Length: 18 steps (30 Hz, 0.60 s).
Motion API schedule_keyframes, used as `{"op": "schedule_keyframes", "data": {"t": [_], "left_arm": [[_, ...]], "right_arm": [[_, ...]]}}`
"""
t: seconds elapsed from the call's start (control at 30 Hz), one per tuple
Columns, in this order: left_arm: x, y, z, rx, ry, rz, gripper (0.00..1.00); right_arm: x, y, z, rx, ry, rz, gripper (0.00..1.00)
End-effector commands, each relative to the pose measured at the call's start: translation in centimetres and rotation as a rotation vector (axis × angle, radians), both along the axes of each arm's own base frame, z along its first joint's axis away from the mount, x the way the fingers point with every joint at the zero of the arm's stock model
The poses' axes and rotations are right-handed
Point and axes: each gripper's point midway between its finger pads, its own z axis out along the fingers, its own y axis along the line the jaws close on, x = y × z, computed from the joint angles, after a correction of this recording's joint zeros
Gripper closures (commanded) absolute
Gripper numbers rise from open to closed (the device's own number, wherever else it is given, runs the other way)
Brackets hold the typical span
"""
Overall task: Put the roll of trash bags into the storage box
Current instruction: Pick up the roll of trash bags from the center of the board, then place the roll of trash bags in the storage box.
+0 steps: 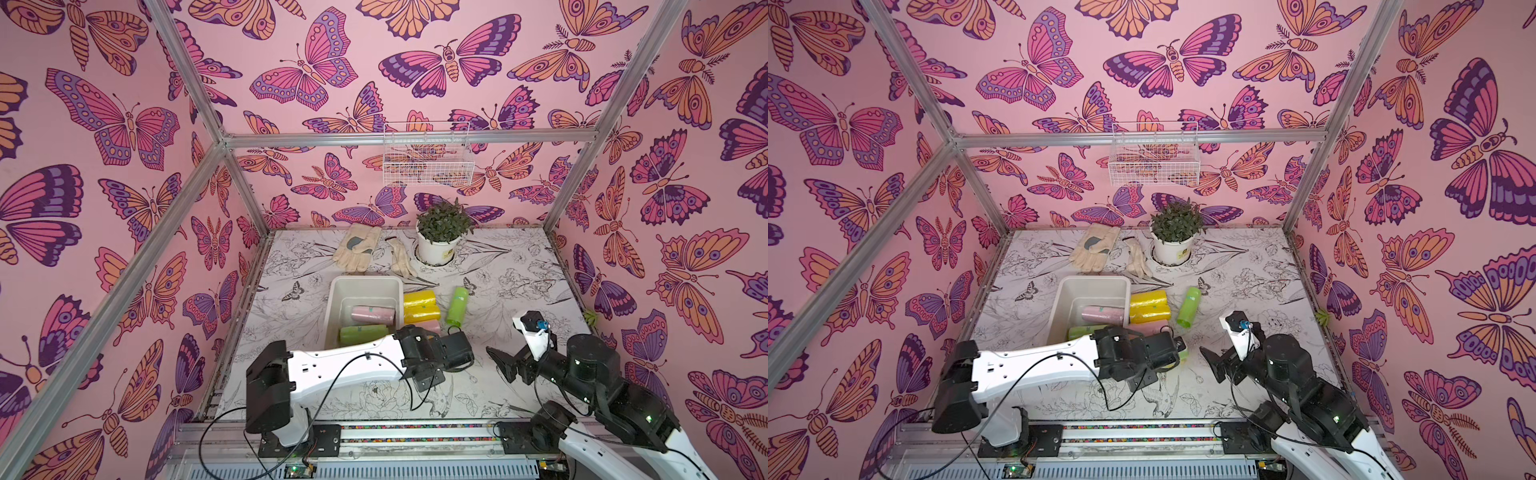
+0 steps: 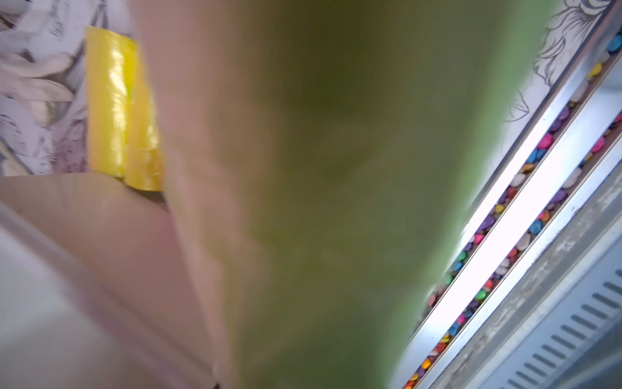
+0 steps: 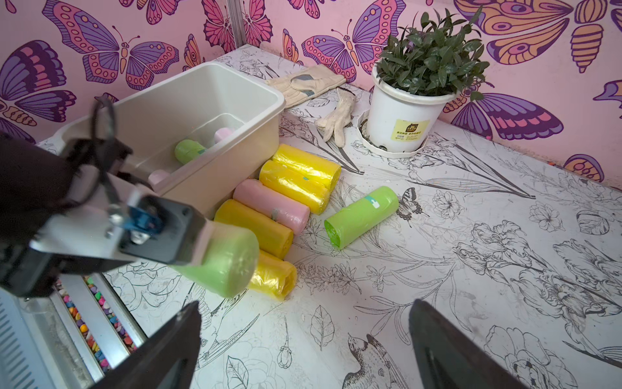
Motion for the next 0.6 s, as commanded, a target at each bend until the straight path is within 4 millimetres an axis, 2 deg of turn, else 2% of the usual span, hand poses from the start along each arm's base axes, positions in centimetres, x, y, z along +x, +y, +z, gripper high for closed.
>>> {"op": "schedule_keyframes", "data": {"t": [0.0, 0.23, 0.4, 0.47, 0.57], "left_arm": [[1.6, 3.3, 2.6, 0.110, -0.122, -0.049, 1.00], [4.4, 8.2, 7.1, 0.195, -0.285, -0.135, 1.00], [4.8, 11.6, 9.7, 0.039, -0.215, -0.150, 1.00], [4.4, 12.8, 9.4, 0.046, -0.236, -0.233, 1.00], [4.8, 14.6, 8.5, 0.074, -0.332, -0.319, 1.00]], "right_arm": [[0.0, -0.2, 0.6, 0.019, -0.023, -0.012, 0.01], [-0.1, -0.3, 0.7, 0.025, -0.026, -0.013, 0.01], [-0.3, -0.3, 0.8, 0.029, -0.031, -0.008, 0.01], [-0.3, -0.4, 0.9, 0.031, -0.034, -0.010, 0.01], [-0.3, -0.5, 0.9, 0.032, -0.034, -0.011, 0.01]]}}
